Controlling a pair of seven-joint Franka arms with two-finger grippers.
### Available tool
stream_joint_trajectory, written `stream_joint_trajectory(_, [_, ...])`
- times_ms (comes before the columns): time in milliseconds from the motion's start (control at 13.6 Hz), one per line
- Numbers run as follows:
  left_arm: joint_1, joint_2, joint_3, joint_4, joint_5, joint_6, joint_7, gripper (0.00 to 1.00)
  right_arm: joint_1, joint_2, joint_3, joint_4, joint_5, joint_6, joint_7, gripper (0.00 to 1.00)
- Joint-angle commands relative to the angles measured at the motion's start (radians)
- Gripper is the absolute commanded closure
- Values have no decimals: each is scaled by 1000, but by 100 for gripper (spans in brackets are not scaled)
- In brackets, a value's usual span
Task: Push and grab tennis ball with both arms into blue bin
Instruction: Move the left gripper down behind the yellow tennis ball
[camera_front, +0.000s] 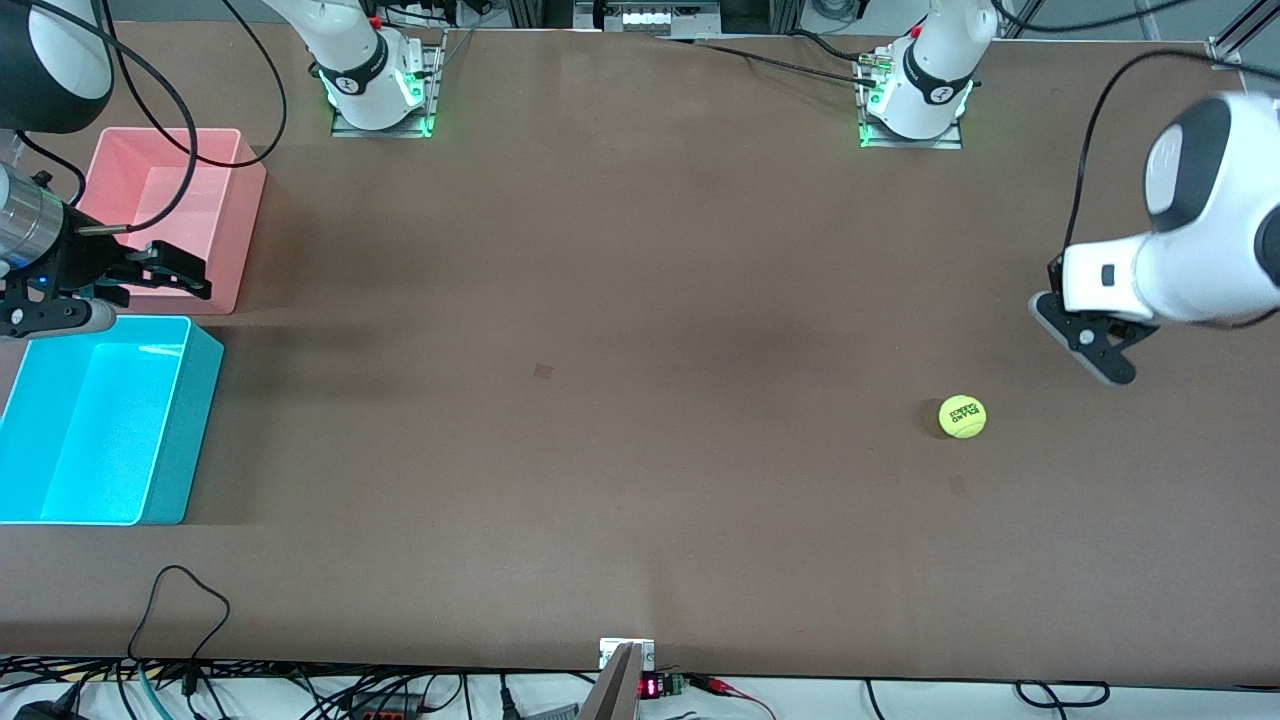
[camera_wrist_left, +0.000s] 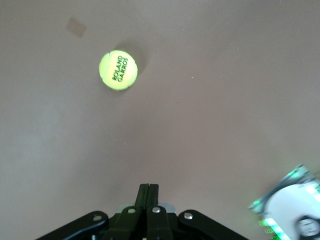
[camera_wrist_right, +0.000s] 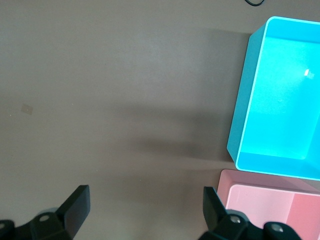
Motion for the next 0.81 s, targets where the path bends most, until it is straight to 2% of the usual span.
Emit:
stream_joint_trajectory(0, [63, 116, -3, 28, 39, 138, 306, 99, -4, 4, 5, -5, 1, -2, 13, 0])
stream_joint_trajectory(147, [108, 191, -5, 24, 104, 282, 447, 100, -4, 15, 5, -5, 1, -2, 13, 0])
stream_joint_trajectory(368, [146, 247, -3, -23, 105, 455, 685, 100, -1, 23, 5, -5, 1, -2, 11, 0])
stream_joint_trajectory(516, [178, 273, -5, -71, 105, 575, 764, 100, 2, 29, 5, -5, -1, -2, 11, 0])
stream_joint_trajectory(736, [183, 310, -6, -105, 104, 617, 778, 100, 5, 40, 5, -5, -1, -2, 7, 0])
